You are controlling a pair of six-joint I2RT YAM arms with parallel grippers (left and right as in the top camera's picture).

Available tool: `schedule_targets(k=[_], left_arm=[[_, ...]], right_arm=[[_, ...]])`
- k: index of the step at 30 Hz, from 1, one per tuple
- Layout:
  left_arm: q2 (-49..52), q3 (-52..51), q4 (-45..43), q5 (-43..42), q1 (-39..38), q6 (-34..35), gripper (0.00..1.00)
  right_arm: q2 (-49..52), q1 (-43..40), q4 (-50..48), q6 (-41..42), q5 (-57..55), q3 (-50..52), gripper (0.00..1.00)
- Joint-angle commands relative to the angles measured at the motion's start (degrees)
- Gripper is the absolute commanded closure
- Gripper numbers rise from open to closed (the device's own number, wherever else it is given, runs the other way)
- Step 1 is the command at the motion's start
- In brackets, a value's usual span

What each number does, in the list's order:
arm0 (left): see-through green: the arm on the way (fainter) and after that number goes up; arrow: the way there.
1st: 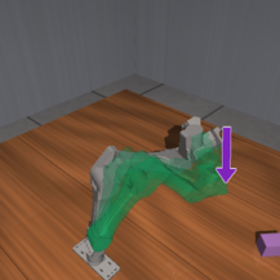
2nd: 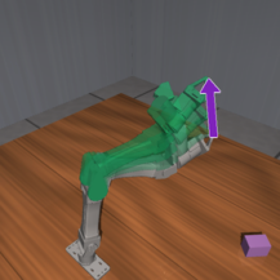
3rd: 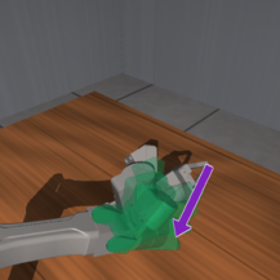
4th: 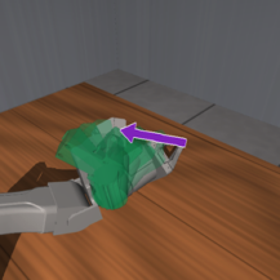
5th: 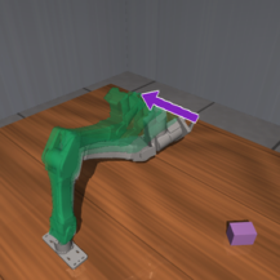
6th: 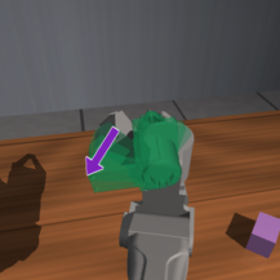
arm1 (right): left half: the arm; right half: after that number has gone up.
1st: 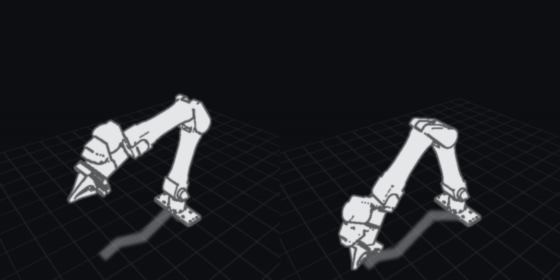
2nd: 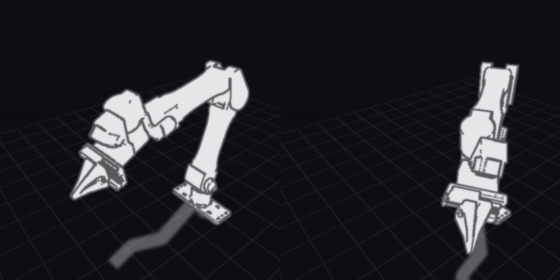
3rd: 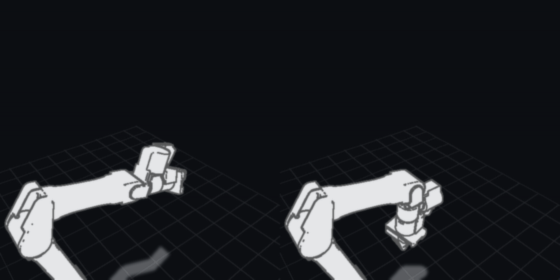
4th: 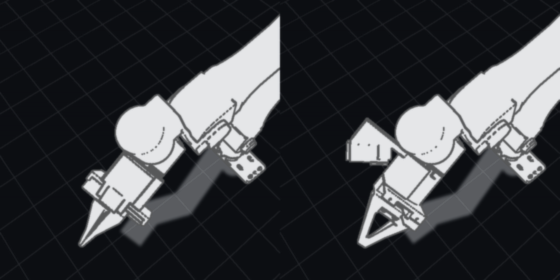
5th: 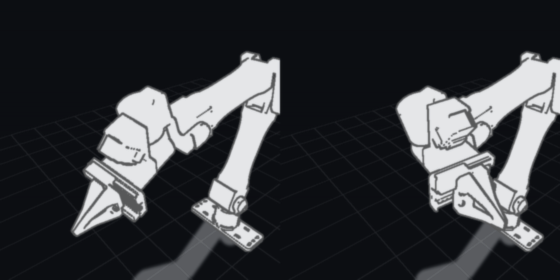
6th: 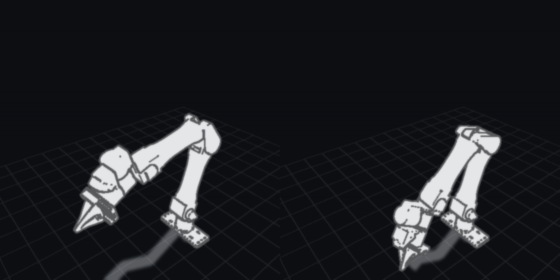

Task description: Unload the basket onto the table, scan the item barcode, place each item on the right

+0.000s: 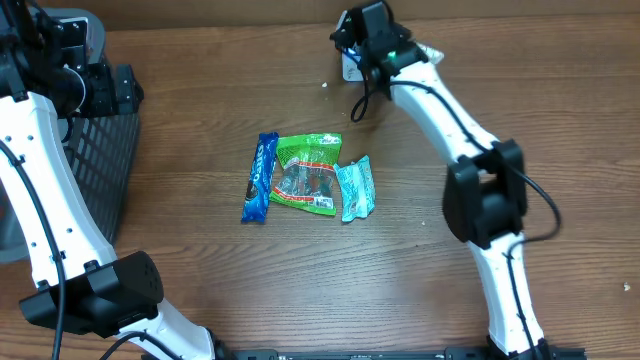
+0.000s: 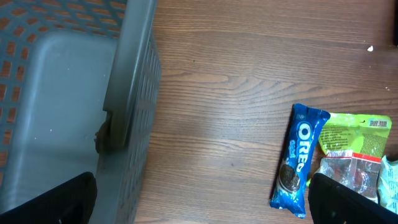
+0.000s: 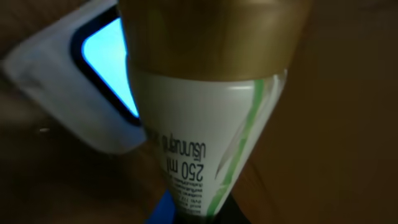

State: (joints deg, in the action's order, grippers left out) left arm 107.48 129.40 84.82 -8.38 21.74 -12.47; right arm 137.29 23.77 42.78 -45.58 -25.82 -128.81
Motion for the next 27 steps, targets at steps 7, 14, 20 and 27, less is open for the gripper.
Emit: schedule_targets(k=[7, 14, 20, 27], left_arm=[[-1.1, 0.1, 0.0, -0.6, -0.5, -1.2, 0.01], [-1.1, 0.1, 0.0, -0.6, -0.5, -1.2, 0.0], [-1.1, 0.1, 0.0, -0.6, -0.5, -1.2, 0.0], [-1.1, 0.1, 0.0, -0.6, -0.5, -1.2, 0.0]], right_arm=[[-26.1, -9.7, 31.3, 66.8, 9.6, -1.8, 0.96], [-25.4, -23.5, 41.0, 74.9, 22.2, 6.0, 0.96], [-25.4, -32.3, 26.9, 64.6, 34.0, 27.1, 0.96], [-25.4, -36.7, 12.1, 63.5, 35.4, 42.1, 0.96]])
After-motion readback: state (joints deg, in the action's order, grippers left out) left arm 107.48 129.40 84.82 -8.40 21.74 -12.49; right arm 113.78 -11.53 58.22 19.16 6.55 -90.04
